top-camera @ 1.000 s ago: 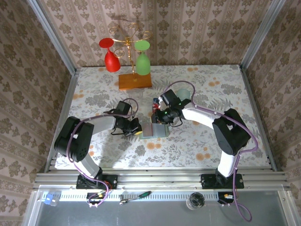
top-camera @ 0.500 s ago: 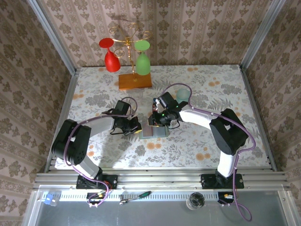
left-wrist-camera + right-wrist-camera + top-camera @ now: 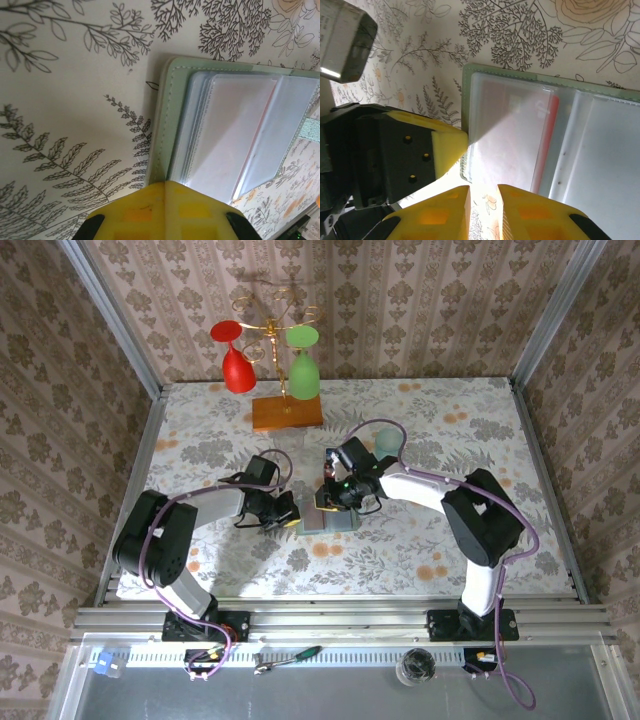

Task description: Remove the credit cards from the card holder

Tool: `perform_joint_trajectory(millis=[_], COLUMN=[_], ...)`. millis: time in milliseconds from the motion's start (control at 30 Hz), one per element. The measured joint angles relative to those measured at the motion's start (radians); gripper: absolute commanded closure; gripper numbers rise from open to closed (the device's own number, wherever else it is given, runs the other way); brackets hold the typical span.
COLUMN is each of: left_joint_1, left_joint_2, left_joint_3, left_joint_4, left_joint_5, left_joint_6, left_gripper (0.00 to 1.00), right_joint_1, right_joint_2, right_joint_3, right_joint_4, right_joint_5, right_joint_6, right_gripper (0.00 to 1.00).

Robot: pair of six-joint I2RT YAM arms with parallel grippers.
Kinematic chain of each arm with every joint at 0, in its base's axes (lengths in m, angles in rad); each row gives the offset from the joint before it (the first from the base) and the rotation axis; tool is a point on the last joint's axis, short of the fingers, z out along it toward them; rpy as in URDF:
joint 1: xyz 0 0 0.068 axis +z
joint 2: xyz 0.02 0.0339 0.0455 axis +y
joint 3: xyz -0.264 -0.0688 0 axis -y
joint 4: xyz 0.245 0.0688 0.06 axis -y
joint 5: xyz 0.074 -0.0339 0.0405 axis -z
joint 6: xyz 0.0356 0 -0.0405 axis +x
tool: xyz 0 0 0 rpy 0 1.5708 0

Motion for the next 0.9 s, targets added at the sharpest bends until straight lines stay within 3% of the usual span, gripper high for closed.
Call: perform_joint_trajectory(millis=[333,567,900], left_joint_1=[0.0,0.0,0.004], left_joint_2=[0.0,0.007,0.008], left_joint_3=[-0.004,-0.005,-0.011], left_joint_4=[-0.003,0.0,0.01], left_joint_5=[-0.014,-0.012,-0.004], left_joint_6=[0.01,0.01,0.01], left_gripper=[1.0,1.0,1.0], right_joint_1=[0.004,0.004,0.017], right_joint_2=[0.029,0.054,0.108], right_joint_3=[0.008,0.023,0.044], right_joint_4=[-0.002,-0.001,0.003], right_joint_5=[-0.008,-0.023,-0.053], right_joint_6=[0.003,0.019,0.029], right_gripper=[0.78,0.69,0.71])
